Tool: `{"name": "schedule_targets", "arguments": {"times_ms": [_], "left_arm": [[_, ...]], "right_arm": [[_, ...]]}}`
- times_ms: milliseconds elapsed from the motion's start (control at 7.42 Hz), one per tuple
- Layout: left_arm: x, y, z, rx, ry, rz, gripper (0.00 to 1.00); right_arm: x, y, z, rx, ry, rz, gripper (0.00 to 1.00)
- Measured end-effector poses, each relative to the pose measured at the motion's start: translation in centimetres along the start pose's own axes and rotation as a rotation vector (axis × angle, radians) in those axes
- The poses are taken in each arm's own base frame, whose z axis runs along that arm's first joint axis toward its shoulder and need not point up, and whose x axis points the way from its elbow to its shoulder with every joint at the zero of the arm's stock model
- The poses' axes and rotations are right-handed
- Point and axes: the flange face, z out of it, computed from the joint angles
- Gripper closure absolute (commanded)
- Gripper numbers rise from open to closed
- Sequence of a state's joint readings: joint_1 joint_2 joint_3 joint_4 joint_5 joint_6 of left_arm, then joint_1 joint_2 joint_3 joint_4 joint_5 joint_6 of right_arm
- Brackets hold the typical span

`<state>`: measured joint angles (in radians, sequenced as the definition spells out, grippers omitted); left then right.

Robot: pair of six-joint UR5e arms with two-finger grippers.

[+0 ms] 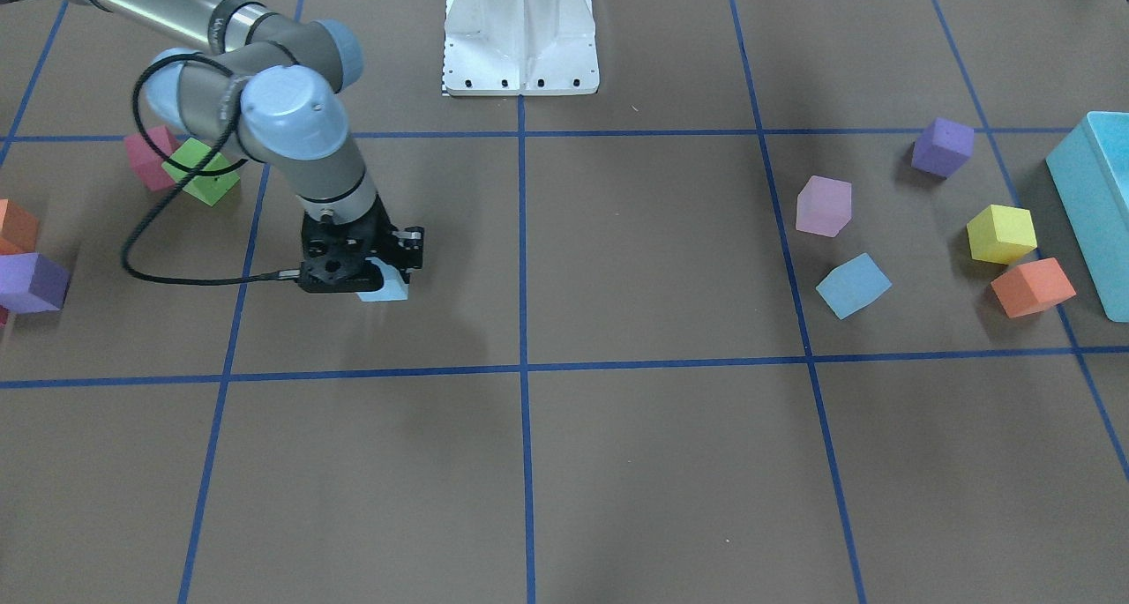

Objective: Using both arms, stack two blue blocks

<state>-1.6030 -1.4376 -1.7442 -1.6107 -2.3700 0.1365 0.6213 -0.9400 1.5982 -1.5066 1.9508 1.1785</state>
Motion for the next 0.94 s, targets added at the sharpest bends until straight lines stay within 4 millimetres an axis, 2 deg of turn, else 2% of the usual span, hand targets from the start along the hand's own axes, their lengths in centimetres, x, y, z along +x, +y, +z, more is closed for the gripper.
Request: {"name": "schedule_targets", "arguments": {"times_ms": [135,270,404,539,674,943], "left_arm": [[-0.1,0.0,0.1,-0.002,0.000,-0.002,0.02],[-0.2,0.1,0.2,-0.004,-0.001,-0.004,0.02],[-0.2,0.1,0.2,-0.005,-0.002,-0.005,0.02],[-0.3,0.1,0.3,-0.006,-0.002,-0.005,0.02],[-0.3,0.1,0.3,-0.006,-0.002,-0.005,0.02],[-0.3,0.1,0.3,-0.006,-0.002,-0.005,0.02]], "right_arm": [[-5.5,0.6,0.9,0.003,0.006,0.045,1.00],[-9.5,1.5,1.6,-0.003,0.013,0.067,1.00],[-11.8,2.7,2.2,-0.015,0.016,0.070,1.00],[-13.0,3.9,2.7,-0.025,0.018,0.066,1.00],[-13.7,4.8,3.1,-0.030,0.020,0.065,0.89],[-14.2,5.8,3.9,-0.030,0.030,0.062,0.60]]}}
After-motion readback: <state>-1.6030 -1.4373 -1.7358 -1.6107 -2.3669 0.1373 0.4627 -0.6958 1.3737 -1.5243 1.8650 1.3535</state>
